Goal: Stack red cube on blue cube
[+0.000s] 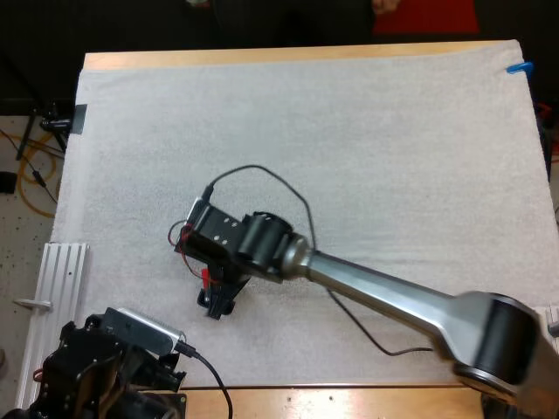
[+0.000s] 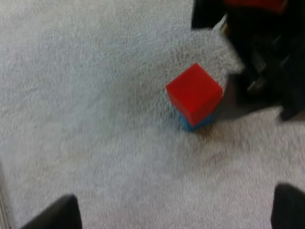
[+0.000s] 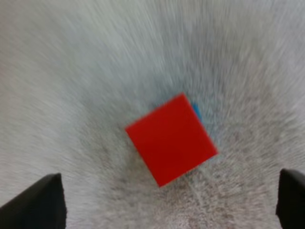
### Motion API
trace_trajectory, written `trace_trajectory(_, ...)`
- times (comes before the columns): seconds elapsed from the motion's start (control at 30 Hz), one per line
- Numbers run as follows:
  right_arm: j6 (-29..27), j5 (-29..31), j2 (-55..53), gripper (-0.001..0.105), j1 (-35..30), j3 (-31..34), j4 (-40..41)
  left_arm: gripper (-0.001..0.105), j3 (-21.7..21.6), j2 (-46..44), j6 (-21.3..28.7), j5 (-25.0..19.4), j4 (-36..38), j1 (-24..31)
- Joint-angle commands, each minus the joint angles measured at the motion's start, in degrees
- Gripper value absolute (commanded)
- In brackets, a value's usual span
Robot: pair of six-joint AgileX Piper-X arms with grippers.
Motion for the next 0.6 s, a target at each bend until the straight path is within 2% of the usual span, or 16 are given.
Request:
trace_trajectory(0.0,0.2,-0.7,-3.9,0.085,-0.3,-0.6,-0.3,0.076,-0.2,0.0,-0.7,-0.6,-3.1,-0.2)
trace_trajectory(0.1,2.7,-3.2,-7.3,0.085,-2.4,-0.4,-3.6,0.076,-0.2,0.0,-0.7,-0.6,-8.4,-0.2)
trace_trajectory(0.2,6.7,-6.2,-10.1,0.085,-7.3,1.3,-7.5,0.076,-0.2,0.1,-0.7,-0.6,-13.8,-0.2)
trace_trajectory(0.4,9.3,-6.3,-15.0,0.085,-18.9,6.5,-9.7,0.076,-0.2,0.6,-0.3,-0.6,-23.2,0.2)
trace_trajectory(0.57,10.7,-6.3,-20.3,0.085,-29.0,13.0,-12.7,0.076,-0.2,4.7,1.2,-0.8,-28.0,3.6)
